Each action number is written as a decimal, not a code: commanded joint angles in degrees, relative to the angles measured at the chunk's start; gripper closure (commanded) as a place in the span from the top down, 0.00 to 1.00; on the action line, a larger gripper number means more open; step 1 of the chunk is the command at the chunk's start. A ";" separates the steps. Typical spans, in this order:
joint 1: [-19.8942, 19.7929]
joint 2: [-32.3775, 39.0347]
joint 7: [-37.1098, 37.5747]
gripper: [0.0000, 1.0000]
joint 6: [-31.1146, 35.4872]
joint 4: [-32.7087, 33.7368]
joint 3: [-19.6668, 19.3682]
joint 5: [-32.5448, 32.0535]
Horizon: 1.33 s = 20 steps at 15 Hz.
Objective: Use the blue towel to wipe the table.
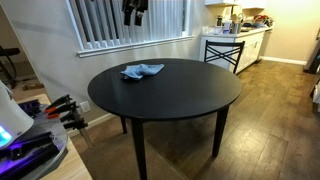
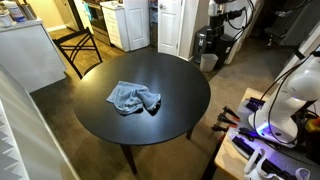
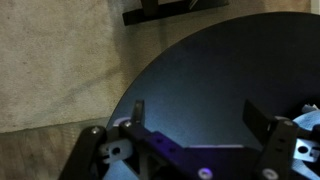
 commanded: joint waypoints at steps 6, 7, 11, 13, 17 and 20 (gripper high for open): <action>0.41 4.76 1.94 1.00 -1.60 4.85 1.68 -0.25; 0.86 6.66 2.17 1.00 -1.79 6.74 2.26 0.12; 3.85 18.86 3.71 1.00 -1.99 18.36 5.98 -2.05; 5.69 25.13 4.38 1.00 -2.39 24.11 7.66 -3.23; 8.86 36.07 1.79 1.00 -6.06 35.39 10.28 -4.30; 11.05 42.24 1.04 1.00 -9.31 43.15 11.76 -4.46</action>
